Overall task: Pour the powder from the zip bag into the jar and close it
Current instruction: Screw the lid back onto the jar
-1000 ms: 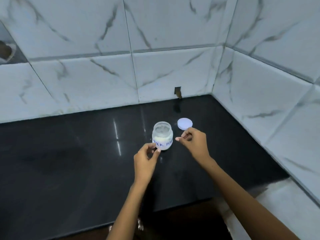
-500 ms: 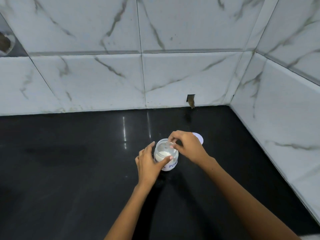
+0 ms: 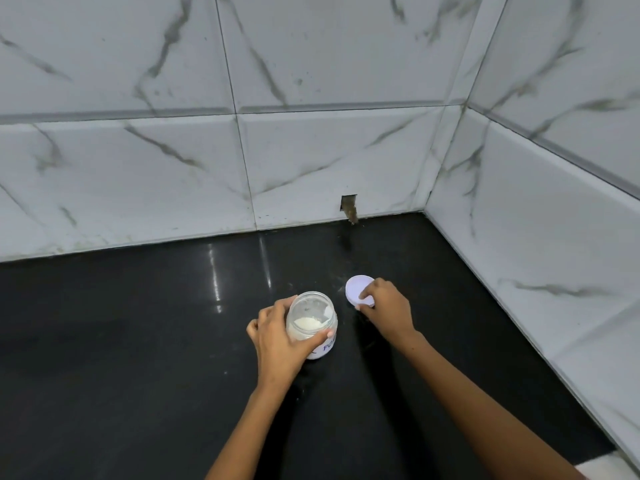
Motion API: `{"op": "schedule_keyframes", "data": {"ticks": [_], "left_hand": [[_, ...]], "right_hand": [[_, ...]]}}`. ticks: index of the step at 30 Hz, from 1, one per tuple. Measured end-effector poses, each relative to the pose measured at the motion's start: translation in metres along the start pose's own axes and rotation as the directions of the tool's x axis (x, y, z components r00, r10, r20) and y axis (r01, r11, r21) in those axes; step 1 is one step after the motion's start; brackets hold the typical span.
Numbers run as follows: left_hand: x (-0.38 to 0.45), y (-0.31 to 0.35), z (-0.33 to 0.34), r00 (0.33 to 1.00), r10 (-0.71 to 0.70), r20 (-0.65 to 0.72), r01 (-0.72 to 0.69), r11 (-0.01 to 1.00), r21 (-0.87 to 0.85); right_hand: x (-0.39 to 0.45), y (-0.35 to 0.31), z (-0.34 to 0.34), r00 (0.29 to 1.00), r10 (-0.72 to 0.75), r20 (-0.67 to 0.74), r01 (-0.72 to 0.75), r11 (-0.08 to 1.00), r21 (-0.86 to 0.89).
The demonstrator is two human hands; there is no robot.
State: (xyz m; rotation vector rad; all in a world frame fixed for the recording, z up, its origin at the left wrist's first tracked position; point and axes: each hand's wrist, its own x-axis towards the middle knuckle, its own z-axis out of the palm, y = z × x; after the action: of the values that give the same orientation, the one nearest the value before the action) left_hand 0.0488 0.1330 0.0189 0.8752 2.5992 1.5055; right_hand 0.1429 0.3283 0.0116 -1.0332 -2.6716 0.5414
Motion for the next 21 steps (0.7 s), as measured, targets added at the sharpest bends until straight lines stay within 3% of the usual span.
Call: {"op": "schedule_keyframes", "data": {"ticks": [5,10,16,21], "left_hand": [[0.003,0.000,0.001,1.000,0.014,0.023,-0.013,1.000,-0.006],[0.006,-0.002,-0.002,0.999,0.039,0.034,-0.039,0.999,0.000],[0.005,-0.002,0.000,0.999,0.033,0.007,-0.033,0.999,-0.021],[0.003,-0.001,0.000,0.999,0.049,0.009,-0.049,0.998,-0.031]], "right_hand": [[0.000,-0.008,0.012,0.998,-0.043,0.056,0.053,0.979,-0.197],[-0.010,-0.008,0.012,0.998,-0.049,0.038,0.053,0.993,-0.103],[-0.020,-0.043,-0.026,0.978,-0.037,-0.207,0.108,0.933,0.342],[-0.031,-0.078,-0.062,0.979,-0.162,-0.128,0.206,0.722,0.660]]}}
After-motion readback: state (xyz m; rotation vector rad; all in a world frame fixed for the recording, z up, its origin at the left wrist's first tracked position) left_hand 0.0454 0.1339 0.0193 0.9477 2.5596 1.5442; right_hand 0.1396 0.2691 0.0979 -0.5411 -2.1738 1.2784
